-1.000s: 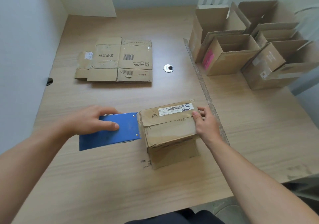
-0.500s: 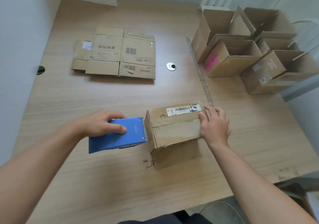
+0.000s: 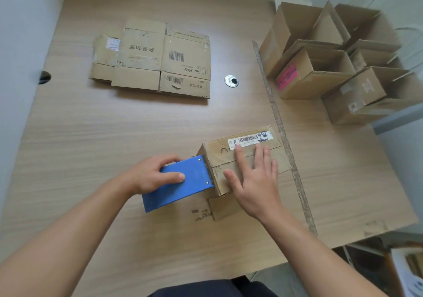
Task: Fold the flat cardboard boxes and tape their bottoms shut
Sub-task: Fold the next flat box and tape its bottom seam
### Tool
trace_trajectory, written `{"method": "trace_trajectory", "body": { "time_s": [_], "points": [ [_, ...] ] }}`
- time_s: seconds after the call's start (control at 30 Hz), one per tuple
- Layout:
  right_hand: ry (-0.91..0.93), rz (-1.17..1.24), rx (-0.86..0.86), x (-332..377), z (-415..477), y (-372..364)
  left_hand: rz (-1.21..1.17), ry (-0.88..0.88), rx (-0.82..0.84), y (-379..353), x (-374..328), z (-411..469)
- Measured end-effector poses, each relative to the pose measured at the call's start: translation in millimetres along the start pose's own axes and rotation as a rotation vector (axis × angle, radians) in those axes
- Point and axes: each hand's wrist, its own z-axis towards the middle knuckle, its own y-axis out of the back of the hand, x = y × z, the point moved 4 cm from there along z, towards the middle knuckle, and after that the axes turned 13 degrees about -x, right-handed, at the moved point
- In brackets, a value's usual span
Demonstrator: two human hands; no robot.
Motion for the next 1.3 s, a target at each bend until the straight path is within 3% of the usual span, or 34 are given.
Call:
{"method": "trace_trajectory", "body": {
  "time_s": [0.33,0.63,0.93,1.3],
  "points": [
    [0.005,-0.077,0.043,7.9,12.5,-5.2,-0.021,0.009,0.036,5.9,10.6,-8.7],
    [0.006,-0.087,0.035,7.1,14.7,-4.4,-0.044,0.030,-0.045,7.5,31.9,-34.7],
    [0.000,-0.074,0.027,5.8,14.2,-6.3,0.217,0.052,-0.048,-12.2,2.7,3.7],
    [0.003,-0.082,0.045,8.4,15.6,-6.8,0.593,0.092,-0.242,-17.3,-38.2,0.6]
  ]
}}
